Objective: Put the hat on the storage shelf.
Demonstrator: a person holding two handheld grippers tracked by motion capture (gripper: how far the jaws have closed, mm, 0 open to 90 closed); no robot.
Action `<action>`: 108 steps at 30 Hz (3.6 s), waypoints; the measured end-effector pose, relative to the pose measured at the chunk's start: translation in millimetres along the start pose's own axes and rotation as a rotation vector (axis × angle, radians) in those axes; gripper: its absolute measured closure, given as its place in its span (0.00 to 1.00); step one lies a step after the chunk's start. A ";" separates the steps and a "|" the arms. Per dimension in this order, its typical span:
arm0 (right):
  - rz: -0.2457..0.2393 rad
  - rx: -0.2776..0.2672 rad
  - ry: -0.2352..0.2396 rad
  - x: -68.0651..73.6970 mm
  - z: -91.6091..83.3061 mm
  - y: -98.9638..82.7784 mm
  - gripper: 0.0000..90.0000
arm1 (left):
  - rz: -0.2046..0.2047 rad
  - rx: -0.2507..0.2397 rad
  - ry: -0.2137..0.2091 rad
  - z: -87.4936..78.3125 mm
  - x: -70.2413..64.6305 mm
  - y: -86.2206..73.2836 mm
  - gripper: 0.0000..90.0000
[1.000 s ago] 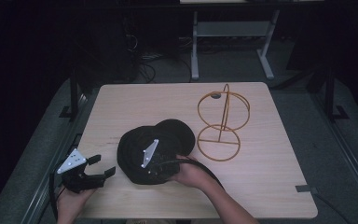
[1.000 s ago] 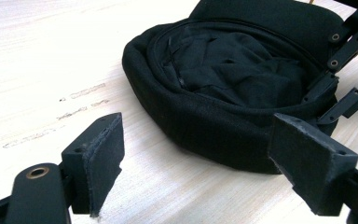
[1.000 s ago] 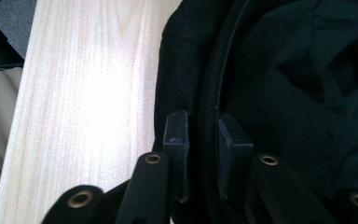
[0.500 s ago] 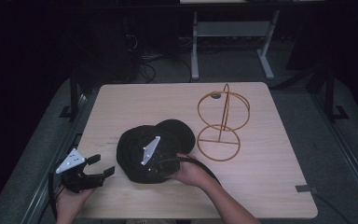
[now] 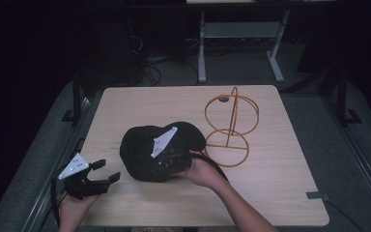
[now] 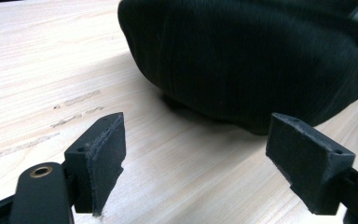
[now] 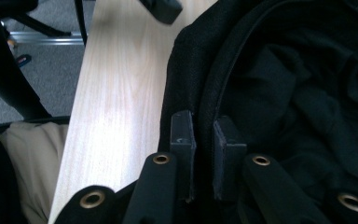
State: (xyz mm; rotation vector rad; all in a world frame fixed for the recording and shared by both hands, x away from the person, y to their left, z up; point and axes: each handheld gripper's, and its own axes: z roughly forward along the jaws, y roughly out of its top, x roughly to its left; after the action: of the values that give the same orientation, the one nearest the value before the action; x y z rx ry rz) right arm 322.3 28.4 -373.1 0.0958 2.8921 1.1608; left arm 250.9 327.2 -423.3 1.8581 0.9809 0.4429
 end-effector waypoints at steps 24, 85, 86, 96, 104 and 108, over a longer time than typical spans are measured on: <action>0.064 -0.158 -0.019 -13.6 -69.8 26.5 0.90 | 0.048 -0.101 -0.129 -1.6 -19.1 38.3 0.21; 0.153 -0.296 0.056 -15.5 -90.4 15.3 0.77 | 0.280 -0.162 -0.199 8.2 -45.6 130.9 0.95; 0.140 -0.296 0.054 -15.0 -90.0 15.5 0.75 | 0.287 -0.161 -0.194 7.0 -45.6 134.3 0.95; 0.109 -0.290 -0.086 6.9 -104.8 1.0 0.44 | 0.270 -0.173 -0.206 -4.0 -35.6 147.3 0.95; 0.145 -0.252 -0.182 17.8 -116.1 -40.8 0.37 | 0.276 -0.175 -0.211 -1.7 -32.5 157.2 0.95; 0.185 -0.250 -0.204 22.1 -121.4 -62.4 0.35 | 0.286 -0.172 -0.221 -1.3 -32.1 165.0 0.95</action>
State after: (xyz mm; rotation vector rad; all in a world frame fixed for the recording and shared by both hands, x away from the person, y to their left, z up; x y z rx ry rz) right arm 291.8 -98.8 -328.6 0.4556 2.5837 1.4371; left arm 302.6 266.1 -275.5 1.8494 0.5155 0.4646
